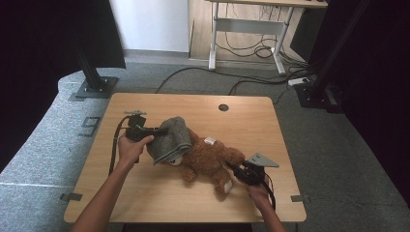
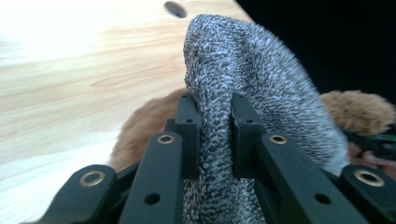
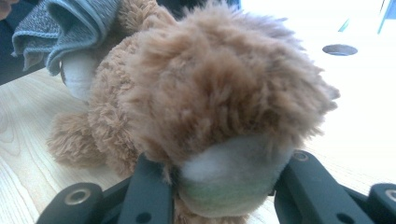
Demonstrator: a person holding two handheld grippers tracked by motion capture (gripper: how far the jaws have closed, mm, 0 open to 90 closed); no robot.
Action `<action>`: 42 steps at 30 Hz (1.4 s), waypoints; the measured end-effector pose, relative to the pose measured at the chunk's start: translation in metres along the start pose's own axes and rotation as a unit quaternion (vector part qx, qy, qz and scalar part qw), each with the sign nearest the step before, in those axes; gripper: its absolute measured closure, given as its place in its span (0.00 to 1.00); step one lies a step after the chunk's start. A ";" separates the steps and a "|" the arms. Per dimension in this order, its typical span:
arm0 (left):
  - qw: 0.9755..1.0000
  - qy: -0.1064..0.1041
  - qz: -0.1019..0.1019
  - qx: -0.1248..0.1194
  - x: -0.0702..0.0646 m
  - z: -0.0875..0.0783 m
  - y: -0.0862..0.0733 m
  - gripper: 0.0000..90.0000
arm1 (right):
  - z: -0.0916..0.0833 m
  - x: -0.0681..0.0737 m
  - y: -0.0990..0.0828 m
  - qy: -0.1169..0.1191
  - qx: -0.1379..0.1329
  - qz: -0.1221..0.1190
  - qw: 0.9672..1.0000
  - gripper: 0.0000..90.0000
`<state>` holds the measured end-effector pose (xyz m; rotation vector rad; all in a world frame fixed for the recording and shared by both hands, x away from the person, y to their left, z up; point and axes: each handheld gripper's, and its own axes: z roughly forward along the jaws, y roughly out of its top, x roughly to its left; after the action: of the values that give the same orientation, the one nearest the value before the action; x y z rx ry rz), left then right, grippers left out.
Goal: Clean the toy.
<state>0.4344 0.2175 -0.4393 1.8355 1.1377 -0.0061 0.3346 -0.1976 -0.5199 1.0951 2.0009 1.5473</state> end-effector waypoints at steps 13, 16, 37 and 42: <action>1.000 -0.010 0.019 0.014 -0.003 0.001 -0.027 0.84 | 0.001 -0.002 0.002 -0.004 -0.004 0.008 1.000 0.71; 1.000 -0.015 0.025 0.010 -0.006 -0.001 -0.036 0.84 | 0.000 -0.002 0.003 -0.001 -0.005 0.009 1.000 0.69; 0.999 -0.031 0.030 -0.005 -0.007 -0.002 -0.056 0.85 | -0.036 0.011 0.062 -0.014 -0.069 0.012 0.997 0.38; 0.999 -0.032 0.028 -0.005 -0.007 -0.002 -0.056 0.85 | -0.023 0.025 0.080 0.024 -0.054 0.005 0.998 0.38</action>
<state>0.3906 0.2209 -0.4747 1.8439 1.0399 -0.0262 0.3300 -0.1859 -0.4333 1.0358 1.9208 1.6801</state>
